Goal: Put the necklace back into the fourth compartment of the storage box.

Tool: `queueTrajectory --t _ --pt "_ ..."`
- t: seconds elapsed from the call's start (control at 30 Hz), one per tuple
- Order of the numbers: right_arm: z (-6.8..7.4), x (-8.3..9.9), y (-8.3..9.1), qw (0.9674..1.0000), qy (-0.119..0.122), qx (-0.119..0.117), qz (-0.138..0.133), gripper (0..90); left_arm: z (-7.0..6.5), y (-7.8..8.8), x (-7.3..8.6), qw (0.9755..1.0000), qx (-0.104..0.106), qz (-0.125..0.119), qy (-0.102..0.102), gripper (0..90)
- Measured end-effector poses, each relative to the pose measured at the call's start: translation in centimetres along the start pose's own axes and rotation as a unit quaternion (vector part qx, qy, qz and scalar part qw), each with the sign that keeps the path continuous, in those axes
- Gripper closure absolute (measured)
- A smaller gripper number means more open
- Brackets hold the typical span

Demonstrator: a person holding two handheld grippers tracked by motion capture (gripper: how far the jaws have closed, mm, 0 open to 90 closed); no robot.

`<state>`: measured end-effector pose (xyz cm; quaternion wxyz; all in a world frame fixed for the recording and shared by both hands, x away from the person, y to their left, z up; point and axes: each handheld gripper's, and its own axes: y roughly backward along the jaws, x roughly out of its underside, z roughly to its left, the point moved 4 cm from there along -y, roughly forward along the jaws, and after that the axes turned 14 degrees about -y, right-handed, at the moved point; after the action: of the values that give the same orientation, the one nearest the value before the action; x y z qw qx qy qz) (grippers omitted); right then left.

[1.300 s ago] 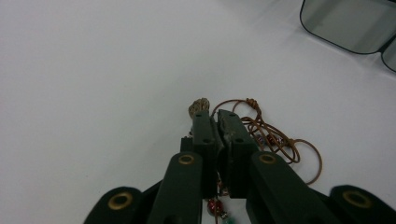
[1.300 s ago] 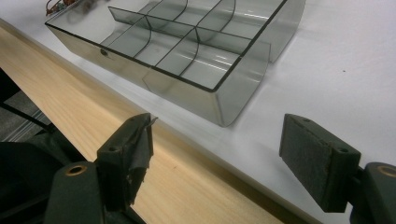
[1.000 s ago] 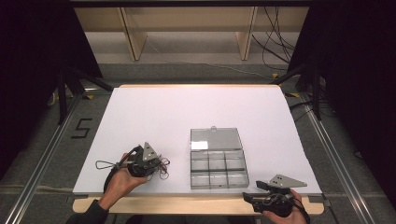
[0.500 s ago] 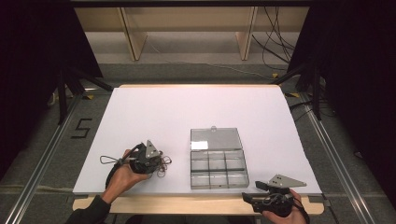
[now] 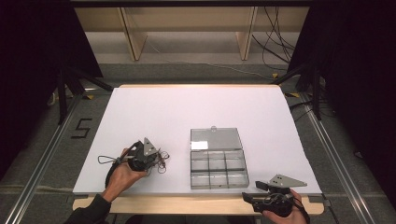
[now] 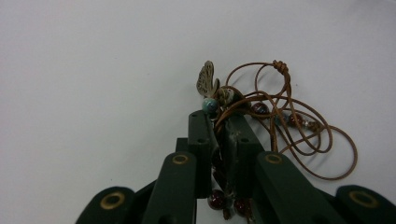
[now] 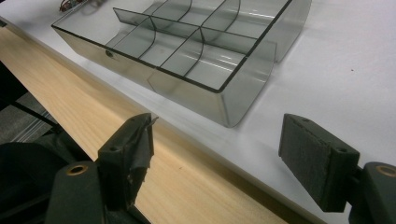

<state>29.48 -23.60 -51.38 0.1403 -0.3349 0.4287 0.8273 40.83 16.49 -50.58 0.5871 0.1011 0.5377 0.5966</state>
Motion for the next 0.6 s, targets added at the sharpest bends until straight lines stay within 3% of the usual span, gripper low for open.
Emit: queueTrajectory --t 0.07,0.13,0.23,0.27,0.3,0.33,0.47,0.5,0.57,0.6 --pt "0.0 0.0 0.0 1.0 -0.002 -0.002 -0.003 27.3 -0.1 0.2 -0.3 0.9999 0.006 -0.01 0.009 81.5" --pt "0.0 0.0 0.0 1.0 -0.002 -0.003 -0.004 27.3 0.0 0.8 -0.6 0.9998 0.011 -0.014 -0.01 81.5" --pt "0.0 0.0 0.0 1.0 -0.003 -0.002 -0.004 27.3 -0.1 1.5 -1.1 0.9995 0.017 -0.027 -0.003 81.5" --pt "0.0 0.0 0.0 1.0 -0.005 -0.002 -0.004 27.3 0.0 1.7 -1.2 0.9994 0.019 -0.025 -0.016 81.5" --pt "0.1 0.0 0.0 1.0 -0.004 -0.004 -0.005 27.3 -0.2 1.8 -1.3 0.9988 0.034 -0.035 -0.004 81.5" --pt "0.1 0.0 0.0 0.9999 -0.008 -0.008 -0.002 27.3 -0.2 2.1 -1.4 0.9988 0.034 -0.033 -0.009 81.5" --pt "0.0 -0.1 0.0 1.0 -0.001 0.0 -0.007 27.3 -0.4 2.7 -1.7 0.9977 0.05 -0.046 0.005 81.5" --pt "0.4 0.1 0.0 0.9997 -0.024 -0.006 0.003 27.3 -0.3 3.0 -1.8 0.9972 0.056 -0.049 0.004 81.5" --pt "0.3 0.1 0.1 0.9998 -0.02 -0.005 0.003 27.3 -0.3 3.3 -1.9 0.9965 0.061 -0.055 0.014 81.5" --pt "0.1 0.0 0.0 1.0 -0.003 -0.003 -0.004 27.3 -0.1 3.6 -2.0 0.9963 0.062 -0.058 0.015 81.4"
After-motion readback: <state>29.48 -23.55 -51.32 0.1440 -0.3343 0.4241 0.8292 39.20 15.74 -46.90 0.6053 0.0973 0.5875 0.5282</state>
